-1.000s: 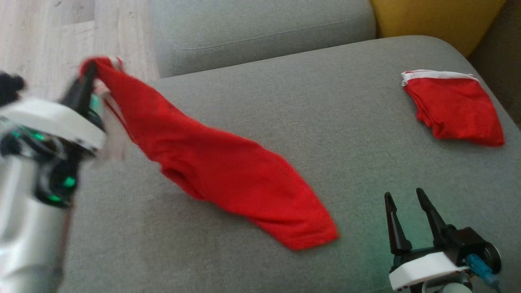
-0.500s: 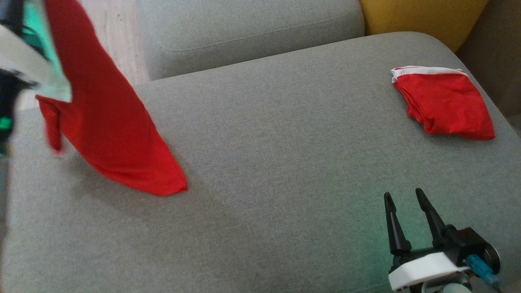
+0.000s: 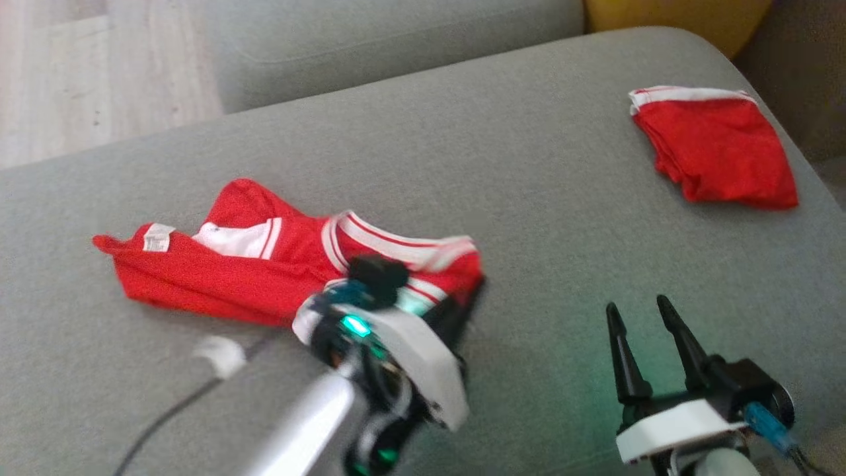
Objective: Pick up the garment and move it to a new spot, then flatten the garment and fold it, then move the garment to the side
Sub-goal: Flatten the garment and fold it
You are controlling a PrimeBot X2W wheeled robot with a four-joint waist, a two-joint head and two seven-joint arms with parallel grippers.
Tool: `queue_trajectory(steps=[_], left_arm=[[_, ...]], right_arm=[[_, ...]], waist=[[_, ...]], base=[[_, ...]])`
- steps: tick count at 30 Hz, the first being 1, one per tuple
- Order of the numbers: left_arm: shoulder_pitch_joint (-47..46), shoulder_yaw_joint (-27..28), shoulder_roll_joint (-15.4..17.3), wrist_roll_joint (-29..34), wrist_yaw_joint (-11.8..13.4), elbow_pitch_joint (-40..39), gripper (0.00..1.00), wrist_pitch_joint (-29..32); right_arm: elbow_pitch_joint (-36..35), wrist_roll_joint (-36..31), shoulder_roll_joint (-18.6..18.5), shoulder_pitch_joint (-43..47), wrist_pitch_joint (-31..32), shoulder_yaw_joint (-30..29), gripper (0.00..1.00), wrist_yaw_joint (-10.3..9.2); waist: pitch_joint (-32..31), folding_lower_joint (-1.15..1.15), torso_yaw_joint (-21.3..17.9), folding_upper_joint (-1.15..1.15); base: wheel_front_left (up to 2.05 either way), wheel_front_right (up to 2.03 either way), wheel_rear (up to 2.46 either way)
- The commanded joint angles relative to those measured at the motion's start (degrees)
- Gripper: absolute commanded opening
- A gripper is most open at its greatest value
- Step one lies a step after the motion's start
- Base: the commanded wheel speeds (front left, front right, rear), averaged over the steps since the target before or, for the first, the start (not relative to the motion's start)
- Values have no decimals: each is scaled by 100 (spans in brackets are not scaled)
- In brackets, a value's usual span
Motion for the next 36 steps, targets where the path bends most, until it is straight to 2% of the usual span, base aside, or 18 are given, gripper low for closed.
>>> queue_trajectory(steps=[1, 5, 8, 14, 15, 16, 17, 23, 27, 30, 31, 32, 33, 36], left_arm=[[-282, 6, -108, 65, -41, 21, 0, -93], [-425, -394, -283, 189, 39, 701, 0, -379], [-581, -573, -325, 36, 115, 1081, 0, -649], [-1159, -1068, -331, -591, 473, 1432, 0, -1778], [-1230, -1164, -332, -753, 515, 1446, 19, -1928], [-1306, -1273, -332, -887, 544, 1458, 48, -2056], [-1379, -1380, -332, -997, 570, 1484, 100, -2162], [-1697, -1684, -333, -1541, 816, 1603, 100, -2716], [-1839, -1590, -300, -1503, 978, 1821, 100, -3070], [-1866, -1321, 74, -1407, 1153, 2025, 100, -3326], [-1866, -1321, 74, -1407, 1153, 2025, 100, -3326], [-1892, -1174, 490, -1235, 1360, 2208, 100, -3446], [-1892, -1174, 490, -1235, 1360, 2208, 100, -3446], [-1853, -930, 1079, -1220, 1601, 2475, 100, -3406]], right_arm=[[-150, 39, -32, -293, -63, 181, 100, 39], [-127, 95, -32, -396, -63, 250, 100, 39], [-125, 135, -32, -446, -63, 299, 100, 39], [-192, 224, -32, -575, -63, 540, 100, 39], [-229, 236, -32, -591, -63, 549, 100, 39], [-276, 244, -32, -604, -63, 560, 100, 39], [-318, 247, -32, -615, -63, 567, 100, 39], [-498, 231, -32, -607, -63, 508, 100, 39], [-540, 198, -32, -545, -63, 421, 100, 39], [-576, 172, -32, -488, -63, 372, 100, 39], [-576, 172, -32, -488, -63, 372, 100, 39], [-592, 158, -32, -451, -63, 360, 100, 39], [-592, 158, -32, -451, -63, 360, 100, 39], [-612, 141, -32, -415, -63, 358, 100, 39]], waist=[[126, 0, -148, 0], [269, 0, -392, 0], [369, 0, -541, 0], [499, 0, -766, 0], [504, 0, -780, 0], [513, 0, -789, 0], [520, 0, -792, 0], [459, 0, -678, 0], [368, 0, -530, 0], [325, 0, -418, 0], [325, 0, -418, 0], [314, 0, -353, 0], [314, 0, -353, 0], [343, 0, -257, 0]], base=[[0, 0, 0], [0, 0, 0], [0, 0, 0], [0, 0, 0], [0, 0, 0], [0, 0, 0], [0, 0, 0], [0, 0, 0], [0, 0, 0], [0, 0, 0], [0, 0, 0], [0, 0, 0], [0, 0, 0], [0, 0, 0]])
